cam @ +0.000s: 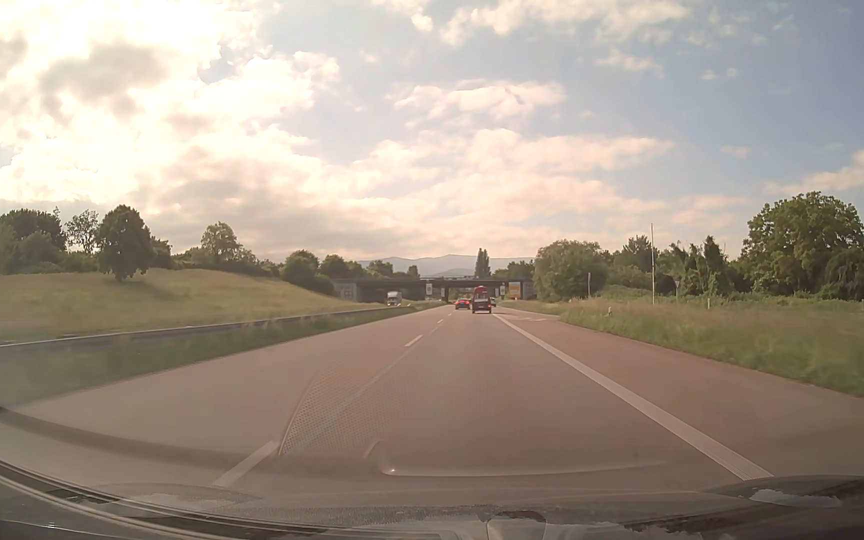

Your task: Follow the waypoints while adhering to traffic rules and regulations

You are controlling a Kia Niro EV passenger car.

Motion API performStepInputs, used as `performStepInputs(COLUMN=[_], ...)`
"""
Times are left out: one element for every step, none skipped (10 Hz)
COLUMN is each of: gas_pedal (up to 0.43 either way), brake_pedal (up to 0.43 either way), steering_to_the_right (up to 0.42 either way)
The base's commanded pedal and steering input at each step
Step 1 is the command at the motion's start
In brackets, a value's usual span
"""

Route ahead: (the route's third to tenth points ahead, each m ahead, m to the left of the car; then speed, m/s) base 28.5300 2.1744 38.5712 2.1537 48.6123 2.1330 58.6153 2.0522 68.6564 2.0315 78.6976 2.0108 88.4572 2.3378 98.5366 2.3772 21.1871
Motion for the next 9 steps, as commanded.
performStepInputs(gas_pedal=[0.138,0.138,0.138,0.138,0.138,0.138,0.138,0.138,0.138], brake_pedal=[0.0,0.0,0.0,0.0,0.0,0.0,0.0,0.0,0.0], steering_to_the_right=[-0.001,-0.001,-0.001,-0.001,-0.001,-0.001,-0.001,-0.001,-0.001])
